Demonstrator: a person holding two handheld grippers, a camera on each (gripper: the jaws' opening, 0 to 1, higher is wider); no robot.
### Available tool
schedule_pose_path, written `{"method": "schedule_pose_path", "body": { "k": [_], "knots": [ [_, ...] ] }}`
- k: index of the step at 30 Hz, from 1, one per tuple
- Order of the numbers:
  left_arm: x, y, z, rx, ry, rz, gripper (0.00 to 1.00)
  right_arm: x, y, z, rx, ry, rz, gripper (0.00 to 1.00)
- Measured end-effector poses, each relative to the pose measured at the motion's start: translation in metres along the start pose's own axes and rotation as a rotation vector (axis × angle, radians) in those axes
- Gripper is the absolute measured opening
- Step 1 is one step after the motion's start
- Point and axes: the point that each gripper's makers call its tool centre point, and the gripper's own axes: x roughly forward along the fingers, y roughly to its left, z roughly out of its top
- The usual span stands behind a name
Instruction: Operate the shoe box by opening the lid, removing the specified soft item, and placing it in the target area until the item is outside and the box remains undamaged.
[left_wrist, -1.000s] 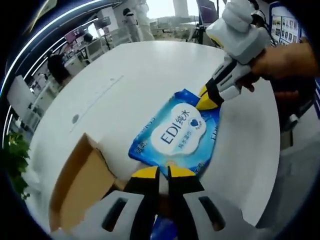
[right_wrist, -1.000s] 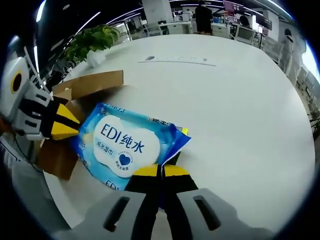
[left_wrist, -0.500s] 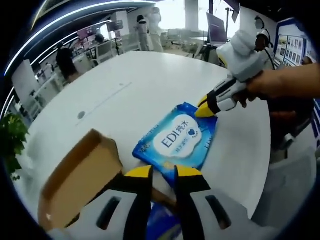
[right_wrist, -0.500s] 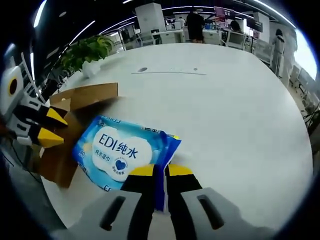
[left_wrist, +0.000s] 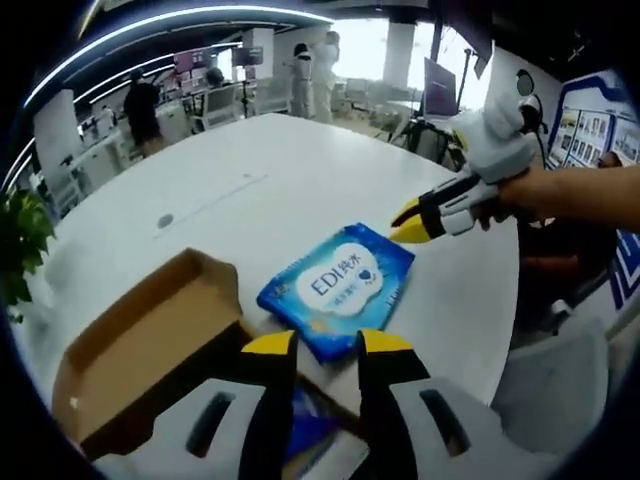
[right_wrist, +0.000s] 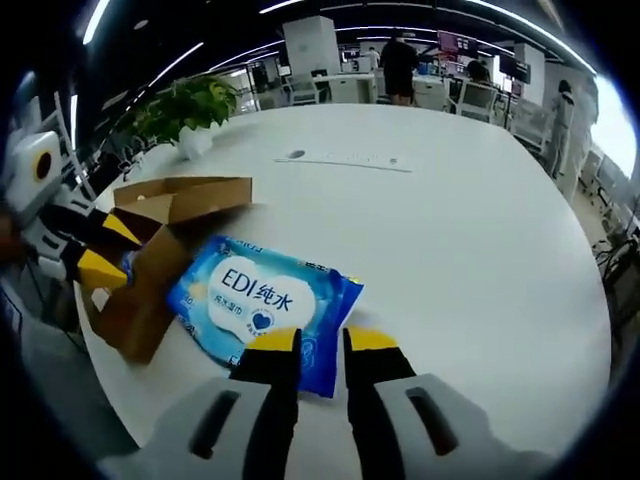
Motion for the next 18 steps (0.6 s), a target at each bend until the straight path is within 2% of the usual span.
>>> {"method": "schedule_pose_path", "body": {
  "k": [10,18],
  "knots": [
    [-0.022,-0.001,0.003,0.002,-0.042,-0.004,0.31,-0.026,0.021,0.01,-0.038,-0.024,0.011,0.21],
    [-0.042,0.001,-0.001,-0.026,-0.074,-0.013,0.36,-0.05,0.04,0.019,-0.104,-0.047,0.004,0.23]
  ]
}}
